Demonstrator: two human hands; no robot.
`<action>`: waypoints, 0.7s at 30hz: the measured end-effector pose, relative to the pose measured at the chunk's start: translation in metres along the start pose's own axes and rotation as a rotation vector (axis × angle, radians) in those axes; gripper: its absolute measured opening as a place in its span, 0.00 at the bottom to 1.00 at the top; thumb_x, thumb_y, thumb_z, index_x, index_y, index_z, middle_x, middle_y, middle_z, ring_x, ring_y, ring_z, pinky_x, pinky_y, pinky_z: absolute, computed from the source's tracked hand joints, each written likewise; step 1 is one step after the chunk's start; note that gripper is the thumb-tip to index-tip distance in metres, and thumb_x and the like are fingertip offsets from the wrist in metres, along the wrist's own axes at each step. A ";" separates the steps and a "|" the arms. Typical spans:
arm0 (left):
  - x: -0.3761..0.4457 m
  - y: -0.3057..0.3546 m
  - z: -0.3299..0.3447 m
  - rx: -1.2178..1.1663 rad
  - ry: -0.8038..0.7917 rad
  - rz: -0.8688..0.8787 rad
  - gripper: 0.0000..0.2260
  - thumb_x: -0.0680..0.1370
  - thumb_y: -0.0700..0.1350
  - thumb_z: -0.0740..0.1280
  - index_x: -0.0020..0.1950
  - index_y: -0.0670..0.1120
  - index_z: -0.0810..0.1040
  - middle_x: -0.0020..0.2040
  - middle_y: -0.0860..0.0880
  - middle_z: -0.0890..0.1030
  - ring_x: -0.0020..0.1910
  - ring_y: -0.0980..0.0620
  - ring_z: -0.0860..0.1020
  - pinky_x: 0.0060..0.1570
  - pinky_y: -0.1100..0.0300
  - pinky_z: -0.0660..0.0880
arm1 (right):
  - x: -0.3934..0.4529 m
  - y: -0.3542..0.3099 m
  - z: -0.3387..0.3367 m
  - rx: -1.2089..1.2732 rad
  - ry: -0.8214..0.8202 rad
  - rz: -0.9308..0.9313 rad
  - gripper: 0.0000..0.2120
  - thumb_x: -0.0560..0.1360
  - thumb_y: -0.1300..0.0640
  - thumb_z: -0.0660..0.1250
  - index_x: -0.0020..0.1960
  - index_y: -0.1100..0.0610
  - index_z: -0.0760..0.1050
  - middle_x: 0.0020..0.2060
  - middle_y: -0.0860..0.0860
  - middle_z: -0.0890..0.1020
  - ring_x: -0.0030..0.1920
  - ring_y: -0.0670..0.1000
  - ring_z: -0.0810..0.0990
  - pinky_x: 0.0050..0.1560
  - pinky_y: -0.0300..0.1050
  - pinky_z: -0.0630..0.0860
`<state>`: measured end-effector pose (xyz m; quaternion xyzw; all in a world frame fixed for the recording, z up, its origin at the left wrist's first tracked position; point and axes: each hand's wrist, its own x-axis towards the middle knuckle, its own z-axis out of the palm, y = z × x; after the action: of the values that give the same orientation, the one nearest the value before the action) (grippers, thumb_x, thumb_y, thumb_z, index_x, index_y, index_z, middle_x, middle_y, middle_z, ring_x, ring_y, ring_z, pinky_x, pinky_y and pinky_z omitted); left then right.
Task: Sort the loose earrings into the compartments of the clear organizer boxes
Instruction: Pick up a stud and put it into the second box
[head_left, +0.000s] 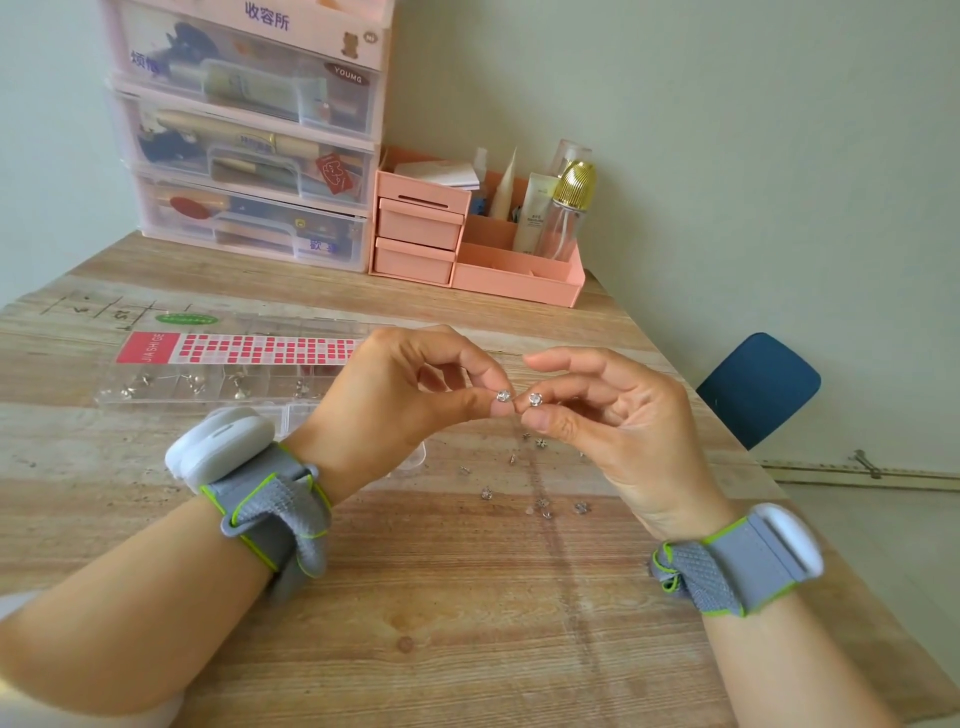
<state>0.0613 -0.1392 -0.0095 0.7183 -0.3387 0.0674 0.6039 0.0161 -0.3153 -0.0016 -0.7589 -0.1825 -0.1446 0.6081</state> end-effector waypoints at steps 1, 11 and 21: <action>0.000 0.000 0.000 -0.007 -0.002 0.001 0.07 0.63 0.49 0.72 0.37 0.47 0.82 0.38 0.47 0.82 0.37 0.43 0.77 0.40 0.59 0.72 | 0.000 0.000 0.000 0.001 0.003 0.000 0.15 0.62 0.62 0.72 0.48 0.54 0.79 0.34 0.49 0.85 0.38 0.44 0.81 0.44 0.37 0.78; -0.001 0.006 -0.001 -0.117 -0.016 -0.002 0.06 0.64 0.46 0.73 0.38 0.46 0.83 0.39 0.45 0.83 0.40 0.34 0.76 0.45 0.43 0.74 | -0.002 -0.001 -0.001 -0.013 0.024 -0.020 0.12 0.62 0.60 0.74 0.45 0.50 0.82 0.36 0.50 0.85 0.38 0.46 0.82 0.43 0.41 0.79; -0.002 0.007 0.002 0.006 0.006 -0.044 0.08 0.66 0.51 0.70 0.39 0.48 0.83 0.37 0.49 0.83 0.34 0.52 0.76 0.37 0.61 0.73 | 0.000 0.005 0.001 -0.049 0.015 -0.032 0.07 0.67 0.57 0.72 0.45 0.55 0.82 0.40 0.53 0.85 0.42 0.57 0.83 0.43 0.45 0.79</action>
<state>0.0559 -0.1405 -0.0054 0.7271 -0.3209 0.0575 0.6042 0.0187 -0.3157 -0.0064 -0.7694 -0.1866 -0.1645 0.5883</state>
